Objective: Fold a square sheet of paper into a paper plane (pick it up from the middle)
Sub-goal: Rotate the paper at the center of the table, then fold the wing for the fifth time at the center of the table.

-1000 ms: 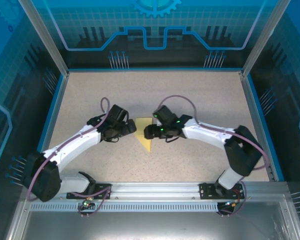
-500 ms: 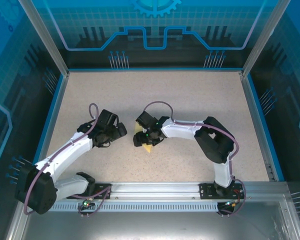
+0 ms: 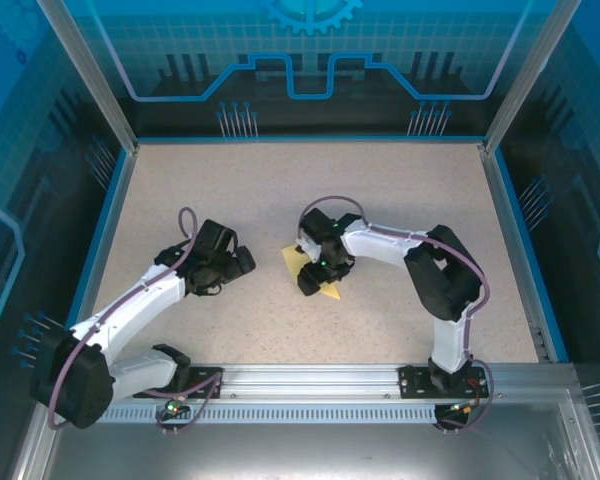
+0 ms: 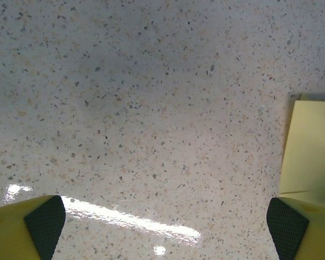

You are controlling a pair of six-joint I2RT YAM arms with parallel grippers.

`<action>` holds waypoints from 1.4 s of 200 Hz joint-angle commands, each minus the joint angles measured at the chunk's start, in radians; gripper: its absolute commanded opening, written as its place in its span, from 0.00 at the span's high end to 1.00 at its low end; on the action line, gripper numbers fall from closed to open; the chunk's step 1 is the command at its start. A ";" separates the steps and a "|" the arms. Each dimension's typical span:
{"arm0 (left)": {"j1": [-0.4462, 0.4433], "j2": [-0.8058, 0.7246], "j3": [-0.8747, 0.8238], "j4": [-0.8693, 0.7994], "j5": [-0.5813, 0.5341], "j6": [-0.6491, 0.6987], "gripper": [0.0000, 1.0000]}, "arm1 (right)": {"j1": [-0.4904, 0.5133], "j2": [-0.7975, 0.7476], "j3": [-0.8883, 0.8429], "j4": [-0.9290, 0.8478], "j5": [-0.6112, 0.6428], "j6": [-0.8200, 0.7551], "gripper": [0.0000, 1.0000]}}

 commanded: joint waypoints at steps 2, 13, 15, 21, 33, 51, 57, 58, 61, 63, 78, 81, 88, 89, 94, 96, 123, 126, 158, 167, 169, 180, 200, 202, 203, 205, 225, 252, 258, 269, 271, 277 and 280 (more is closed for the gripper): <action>0.007 -0.010 -0.014 0.013 0.032 0.020 0.01 | -0.003 -0.119 -0.015 0.044 -0.008 0.096 0.27; 0.008 -0.010 -0.018 0.020 0.044 0.020 0.01 | 0.010 -0.136 -0.038 0.100 0.021 0.206 0.27; 0.009 -0.010 -0.018 0.024 0.046 0.021 0.01 | 0.012 -0.138 -0.044 0.112 0.028 0.230 0.27; 0.008 -0.010 -0.023 0.031 0.054 0.018 0.01 | 0.023 -0.138 -0.061 0.143 0.047 0.291 0.27; 0.009 -0.010 -0.032 0.053 0.076 0.013 0.01 | 0.039 -0.134 -0.091 0.190 0.091 0.407 0.27; 0.008 -0.009 -0.048 0.096 0.121 0.000 0.01 | 0.055 -0.127 -0.126 0.251 0.128 0.527 0.28; 0.007 -0.007 -0.053 0.108 0.134 -0.003 0.01 | 0.055 -0.130 -0.139 0.275 0.136 0.551 0.28; 0.007 -0.007 -0.054 0.111 0.137 -0.003 0.01 | 0.055 -0.130 -0.140 0.277 0.137 0.555 0.28; 0.009 -0.007 -0.055 0.116 0.143 -0.003 0.01 | 0.053 -0.133 -0.147 0.287 0.140 0.562 0.28; 0.008 -0.007 -0.055 0.119 0.146 -0.004 0.01 | 0.053 -0.136 -0.150 0.293 0.144 0.569 0.28; 0.009 -0.006 -0.062 0.147 0.182 -0.008 0.01 | 0.047 -0.147 -0.176 0.337 0.174 0.594 0.28; 0.009 -0.006 -0.065 0.157 0.192 -0.007 0.01 | 0.045 -0.147 -0.181 0.346 0.172 0.595 0.28; 0.008 -0.006 -0.073 0.180 0.220 -0.004 0.01 | 0.038 -0.142 -0.188 0.355 0.161 0.599 0.28; 0.007 -0.007 -0.074 0.183 0.222 -0.005 0.01 | 0.037 -0.141 -0.189 0.356 0.159 0.599 0.28; 0.008 -0.007 -0.081 0.204 0.243 -0.005 0.01 | 0.032 -0.135 -0.190 0.365 0.145 0.592 0.28; 0.007 -0.007 -0.084 0.212 0.251 -0.007 0.01 | 0.032 -0.132 -0.191 0.367 0.139 0.589 0.28; 0.006 0.004 -0.119 0.334 0.365 -0.017 0.02 | 0.013 -0.113 -0.218 0.409 0.075 0.558 0.30; 0.006 0.008 -0.123 0.346 0.377 -0.020 0.02 | 0.012 -0.111 -0.222 0.414 0.069 0.555 0.30; -0.001 0.058 -0.153 0.494 0.485 -0.073 0.09 | -0.024 -0.102 -0.277 0.462 -0.007 0.552 0.31; -0.007 0.075 -0.158 0.535 0.508 -0.090 0.10 | -0.038 -0.100 -0.298 0.478 -0.030 0.552 0.31; -0.009 0.079 -0.159 0.544 0.513 -0.096 0.11 | -0.041 -0.099 -0.303 0.483 -0.036 0.552 0.31; -0.019 0.100 -0.160 0.577 0.526 -0.112 0.12 | -0.058 -0.095 -0.325 0.497 -0.066 0.547 0.31; -0.042 0.139 -0.152 0.613 0.531 -0.141 0.13 | -0.085 -0.089 -0.355 0.518 -0.116 0.542 0.31; -0.044 0.146 -0.151 0.616 0.532 -0.146 0.13 | -0.086 -0.089 -0.358 0.517 -0.119 0.542 0.31; -0.044 0.148 -0.150 0.618 0.532 -0.147 0.13 | -0.088 -0.089 -0.359 0.517 -0.121 0.541 0.31; -0.049 0.154 -0.148 0.621 0.532 -0.149 0.13 | -0.090 -0.089 -0.361 0.518 -0.124 0.542 0.31; -0.082 0.220 -0.120 0.632 0.533 -0.175 0.18 | -0.120 -0.089 -0.386 0.542 -0.167 0.549 0.31; -0.118 0.312 -0.077 0.648 0.534 -0.213 0.33 | -0.154 -0.089 -0.425 0.571 -0.227 0.561 0.31; -0.126 0.326 -0.072 0.656 0.532 -0.221 0.35 | -0.160 -0.089 -0.430 0.576 -0.238 0.565 0.31; -0.139 0.349 -0.055 0.657 0.523 -0.233 0.36 | -0.171 -0.089 -0.436 0.584 -0.254 0.568 0.31; -0.142 0.353 -0.053 0.658 0.519 -0.234 0.37 | -0.172 -0.090 -0.439 0.586 -0.256 0.569 0.31; -0.147 0.362 -0.046 0.661 0.512 -0.241 0.39 | -0.176 -0.090 -0.441 0.590 -0.261 0.569 0.31; -0.149 0.367 -0.045 0.662 0.508 -0.243 0.41 | -0.177 -0.089 -0.444 0.592 -0.264 0.571 0.31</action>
